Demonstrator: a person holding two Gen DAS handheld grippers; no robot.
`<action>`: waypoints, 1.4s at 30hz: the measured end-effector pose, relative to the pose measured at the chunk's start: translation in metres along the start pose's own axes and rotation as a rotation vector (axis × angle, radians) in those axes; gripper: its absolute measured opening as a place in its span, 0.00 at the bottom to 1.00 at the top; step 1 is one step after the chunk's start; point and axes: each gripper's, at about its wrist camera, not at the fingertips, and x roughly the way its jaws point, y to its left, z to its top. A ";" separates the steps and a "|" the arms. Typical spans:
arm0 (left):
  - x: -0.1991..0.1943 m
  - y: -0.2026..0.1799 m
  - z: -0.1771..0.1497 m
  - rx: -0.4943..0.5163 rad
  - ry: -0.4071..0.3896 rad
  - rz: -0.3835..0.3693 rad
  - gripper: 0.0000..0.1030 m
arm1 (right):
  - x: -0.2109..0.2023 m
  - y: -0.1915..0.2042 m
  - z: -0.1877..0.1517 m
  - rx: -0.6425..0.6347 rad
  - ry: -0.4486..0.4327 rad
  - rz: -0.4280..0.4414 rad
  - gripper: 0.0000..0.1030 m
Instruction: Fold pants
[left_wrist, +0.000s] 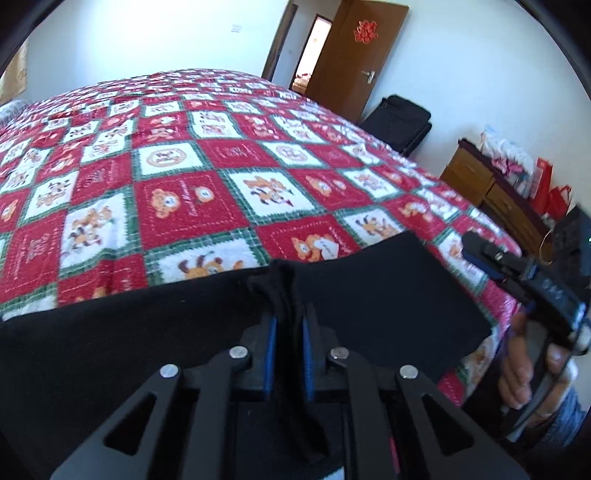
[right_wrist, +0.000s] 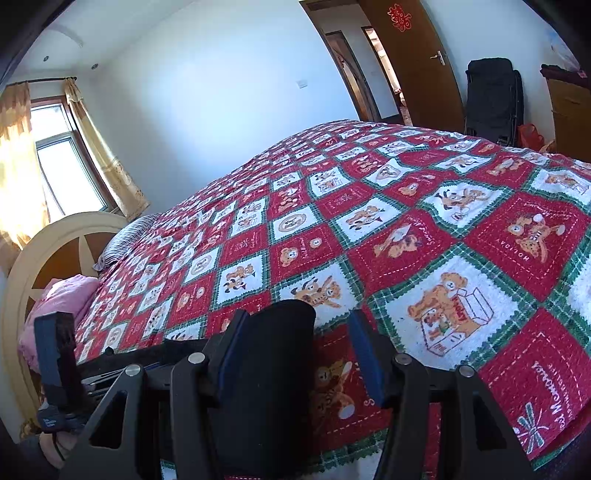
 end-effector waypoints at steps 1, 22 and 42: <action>-0.005 0.003 0.001 -0.013 -0.010 -0.001 0.13 | -0.001 -0.001 0.000 0.005 -0.005 -0.001 0.55; -0.031 0.072 -0.022 -0.194 0.018 0.088 0.13 | 0.012 0.074 -0.042 -0.327 0.140 0.165 0.56; -0.035 0.086 -0.033 -0.183 -0.023 0.113 0.19 | 0.033 0.116 -0.087 -0.584 0.271 0.093 0.68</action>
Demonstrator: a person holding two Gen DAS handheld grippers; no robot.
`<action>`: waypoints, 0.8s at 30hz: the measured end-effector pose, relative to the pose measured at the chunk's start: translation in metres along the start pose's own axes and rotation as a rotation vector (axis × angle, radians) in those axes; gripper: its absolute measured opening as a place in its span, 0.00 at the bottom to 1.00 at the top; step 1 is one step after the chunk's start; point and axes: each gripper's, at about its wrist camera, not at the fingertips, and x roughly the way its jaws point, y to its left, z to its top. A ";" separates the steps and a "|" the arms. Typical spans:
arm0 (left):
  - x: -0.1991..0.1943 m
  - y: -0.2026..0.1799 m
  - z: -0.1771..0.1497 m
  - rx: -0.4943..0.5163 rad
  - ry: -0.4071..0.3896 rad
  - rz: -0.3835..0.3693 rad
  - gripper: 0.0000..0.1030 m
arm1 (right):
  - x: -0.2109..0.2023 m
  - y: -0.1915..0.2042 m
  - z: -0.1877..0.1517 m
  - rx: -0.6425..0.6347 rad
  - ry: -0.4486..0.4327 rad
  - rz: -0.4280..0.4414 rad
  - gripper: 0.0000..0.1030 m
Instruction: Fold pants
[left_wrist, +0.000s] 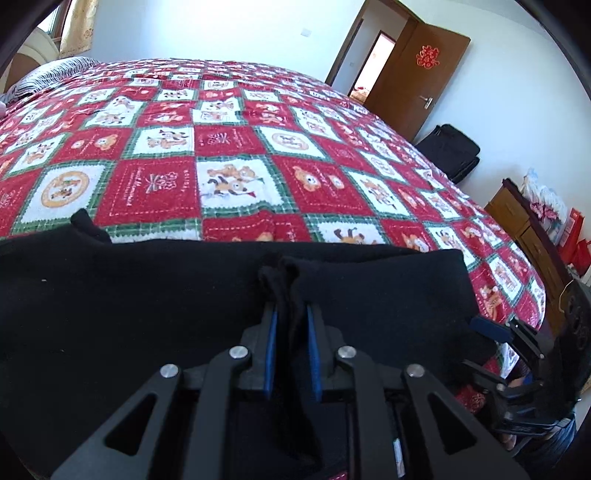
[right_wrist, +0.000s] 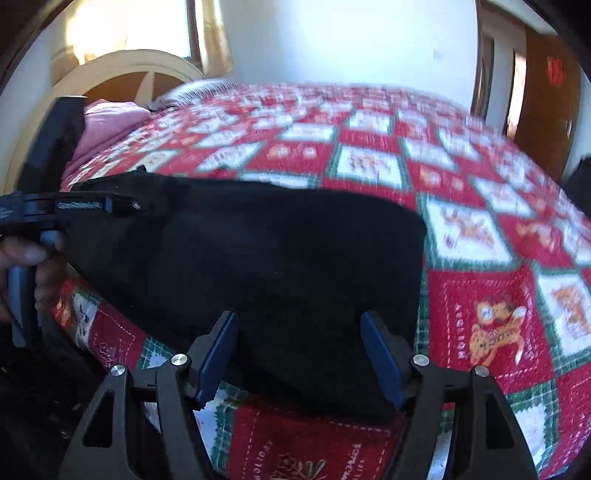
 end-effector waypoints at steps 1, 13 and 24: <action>0.000 0.001 0.000 -0.006 0.001 -0.009 0.20 | -0.005 0.000 0.002 0.015 -0.021 0.029 0.68; -0.049 0.041 0.000 -0.015 -0.128 0.149 0.66 | 0.015 0.055 0.046 0.015 -0.092 0.159 0.68; -0.067 0.074 -0.011 -0.014 -0.172 0.306 0.70 | 0.045 0.117 0.045 -0.095 0.001 0.289 0.68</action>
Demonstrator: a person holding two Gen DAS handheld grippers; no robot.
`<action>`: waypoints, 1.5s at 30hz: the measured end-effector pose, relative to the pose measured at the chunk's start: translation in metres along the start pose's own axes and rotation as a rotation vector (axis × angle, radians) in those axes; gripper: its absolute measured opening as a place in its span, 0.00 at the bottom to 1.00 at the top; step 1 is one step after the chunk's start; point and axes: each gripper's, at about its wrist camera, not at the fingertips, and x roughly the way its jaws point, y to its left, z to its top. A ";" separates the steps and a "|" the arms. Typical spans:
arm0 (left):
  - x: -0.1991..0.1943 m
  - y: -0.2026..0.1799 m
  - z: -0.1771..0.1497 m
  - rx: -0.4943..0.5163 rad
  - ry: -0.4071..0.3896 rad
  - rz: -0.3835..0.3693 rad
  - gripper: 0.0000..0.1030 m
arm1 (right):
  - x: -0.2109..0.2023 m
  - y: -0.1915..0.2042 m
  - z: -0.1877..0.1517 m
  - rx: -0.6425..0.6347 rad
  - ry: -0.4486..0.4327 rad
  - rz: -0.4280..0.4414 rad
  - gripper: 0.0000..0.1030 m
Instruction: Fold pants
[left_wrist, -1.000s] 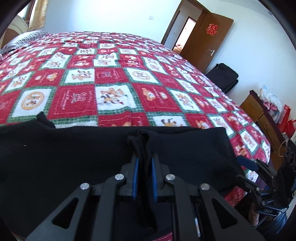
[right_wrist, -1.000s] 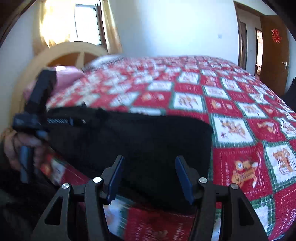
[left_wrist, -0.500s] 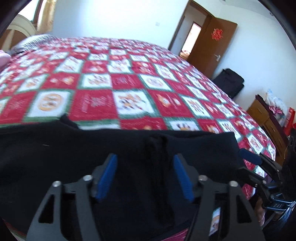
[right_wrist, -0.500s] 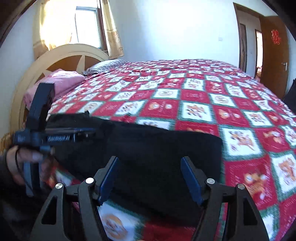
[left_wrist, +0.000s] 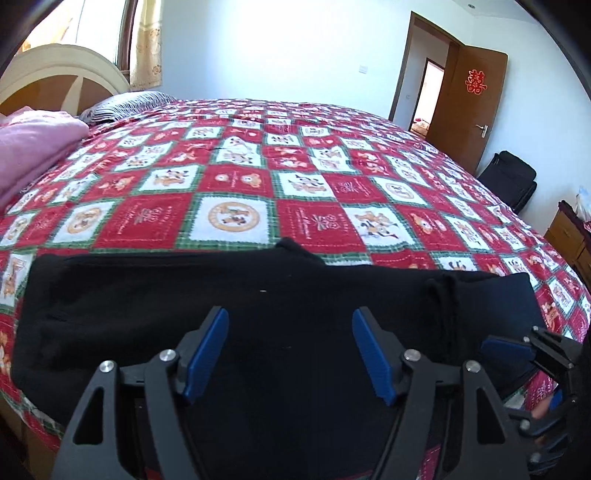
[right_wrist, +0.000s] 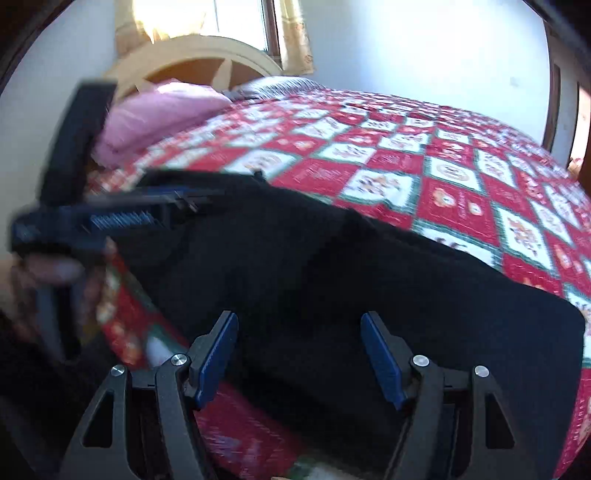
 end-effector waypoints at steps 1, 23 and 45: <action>-0.001 0.002 0.000 -0.002 -0.001 0.001 0.70 | 0.001 0.002 0.000 0.007 0.027 0.022 0.68; -0.039 0.166 0.021 -0.176 -0.033 0.232 0.74 | -0.019 -0.002 -0.007 0.020 -0.082 -0.053 0.68; -0.025 0.219 -0.026 -0.292 -0.014 0.123 0.55 | -0.011 -0.006 -0.013 0.055 -0.066 -0.080 0.68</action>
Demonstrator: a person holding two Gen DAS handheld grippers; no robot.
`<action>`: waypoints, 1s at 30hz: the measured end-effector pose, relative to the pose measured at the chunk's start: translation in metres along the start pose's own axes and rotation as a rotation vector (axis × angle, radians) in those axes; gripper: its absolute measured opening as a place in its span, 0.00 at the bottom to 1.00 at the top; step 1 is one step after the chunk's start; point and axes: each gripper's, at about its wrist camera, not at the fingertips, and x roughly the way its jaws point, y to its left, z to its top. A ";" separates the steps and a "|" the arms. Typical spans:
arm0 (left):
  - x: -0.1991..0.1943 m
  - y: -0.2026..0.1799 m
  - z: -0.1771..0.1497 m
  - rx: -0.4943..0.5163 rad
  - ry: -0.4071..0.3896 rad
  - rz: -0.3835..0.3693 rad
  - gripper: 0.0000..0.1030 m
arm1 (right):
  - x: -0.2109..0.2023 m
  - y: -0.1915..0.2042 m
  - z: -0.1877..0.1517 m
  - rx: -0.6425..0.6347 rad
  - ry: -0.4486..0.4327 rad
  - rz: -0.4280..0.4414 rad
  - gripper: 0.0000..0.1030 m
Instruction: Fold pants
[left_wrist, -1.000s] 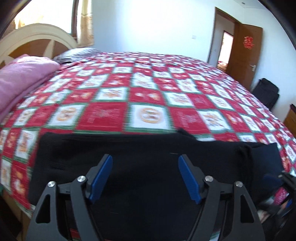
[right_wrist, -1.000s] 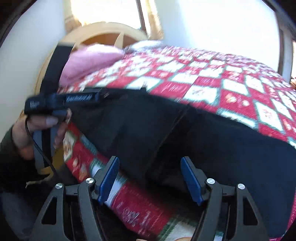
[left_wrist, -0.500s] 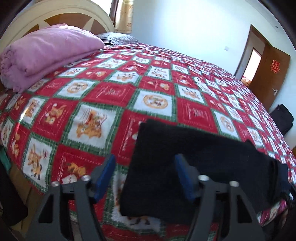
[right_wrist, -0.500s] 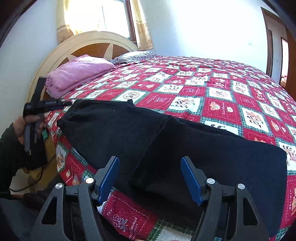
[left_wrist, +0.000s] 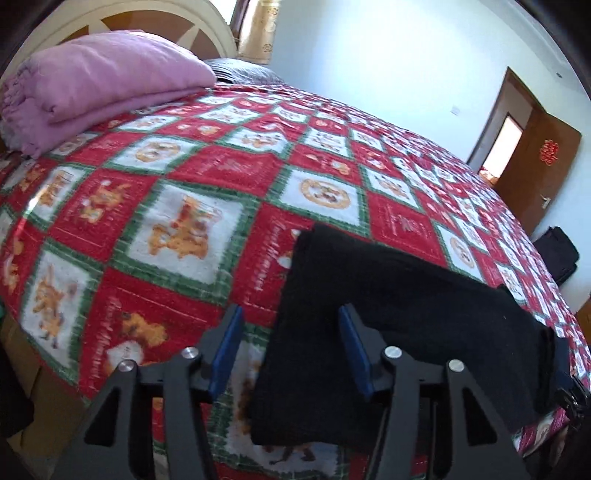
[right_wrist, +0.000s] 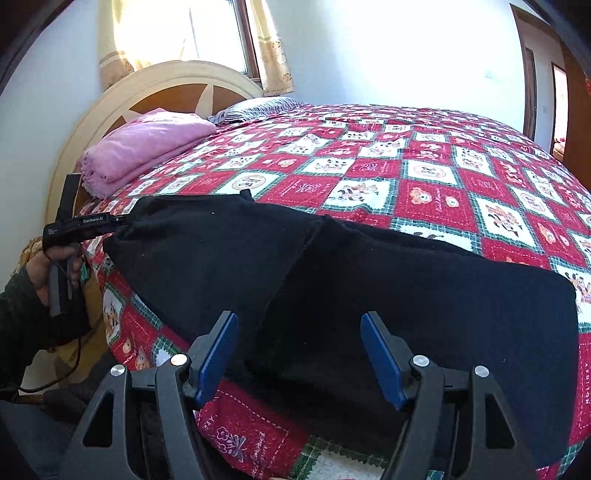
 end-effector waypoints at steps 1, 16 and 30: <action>0.000 -0.001 -0.001 0.002 -0.009 0.000 0.51 | 0.000 0.001 0.000 -0.002 0.000 -0.001 0.68; 0.001 0.002 -0.003 0.001 -0.014 -0.079 0.28 | 0.001 0.002 -0.001 -0.009 0.003 -0.017 0.68; -0.045 -0.020 0.025 -0.025 -0.067 -0.226 0.18 | -0.021 -0.024 0.013 0.081 -0.083 -0.079 0.68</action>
